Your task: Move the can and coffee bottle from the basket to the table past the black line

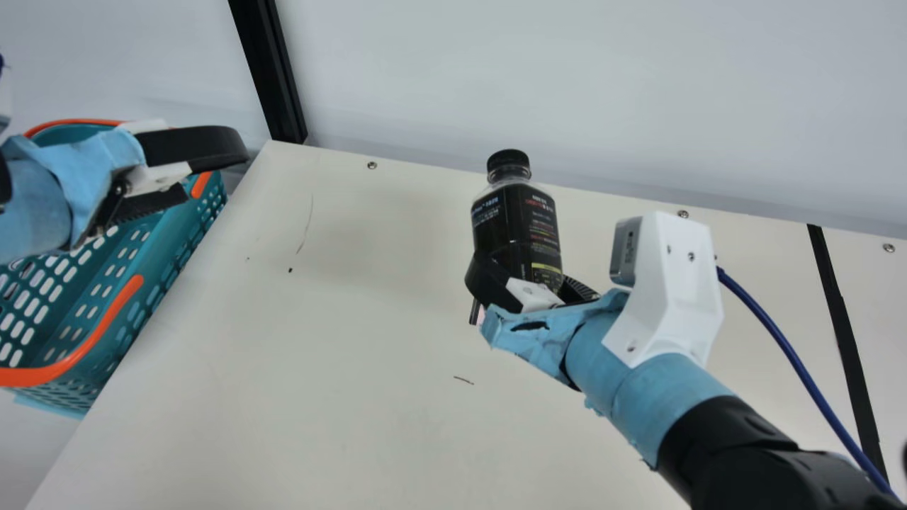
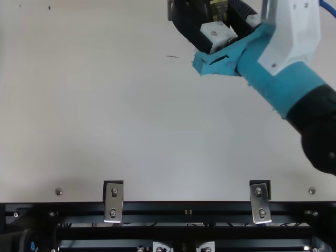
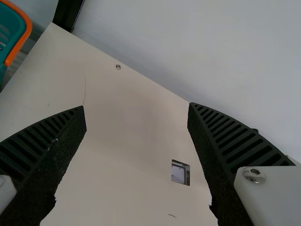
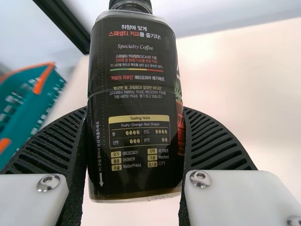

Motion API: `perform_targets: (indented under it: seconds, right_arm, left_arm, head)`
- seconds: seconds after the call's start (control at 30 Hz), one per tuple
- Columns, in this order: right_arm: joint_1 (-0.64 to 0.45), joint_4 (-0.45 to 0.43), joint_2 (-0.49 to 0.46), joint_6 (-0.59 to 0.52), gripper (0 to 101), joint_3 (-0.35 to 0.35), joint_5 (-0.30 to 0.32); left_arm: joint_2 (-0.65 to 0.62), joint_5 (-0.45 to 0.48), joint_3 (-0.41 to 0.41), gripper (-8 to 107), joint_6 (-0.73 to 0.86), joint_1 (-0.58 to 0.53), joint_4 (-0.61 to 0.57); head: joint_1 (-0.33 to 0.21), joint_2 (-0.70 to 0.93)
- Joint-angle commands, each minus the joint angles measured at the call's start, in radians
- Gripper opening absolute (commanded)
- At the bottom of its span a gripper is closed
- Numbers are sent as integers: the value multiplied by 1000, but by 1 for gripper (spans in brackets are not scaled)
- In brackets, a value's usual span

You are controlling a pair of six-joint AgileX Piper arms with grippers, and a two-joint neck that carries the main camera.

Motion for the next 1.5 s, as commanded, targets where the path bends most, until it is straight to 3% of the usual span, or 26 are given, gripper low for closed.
perform_targets:
  seconds: [0.0,0.23,0.57,1.03,1.47]
  right_arm:
    - [2,32,36,-63,0,3,-36]
    - [29,199,137,-275,0,-15,-103]
    - [70,460,227,-553,0,-86,-147]
    - [85,774,282,-893,0,-178,-171]
    - [90,992,319,-1151,0,-239,-196]
  left_arm:
    - [0,0,0,90,0,0,0]
    - [0,0,0,90,0,0,0]
    - [0,0,0,90,0,0,0]
    - [0,0,0,90,0,0,0]
    - [0,0,0,90,0,0,0]
  head:
    - [-8,-3]
    - [-8,-3]
    - [-8,-3]
    - [-8,-3]
    - [-8,-3]
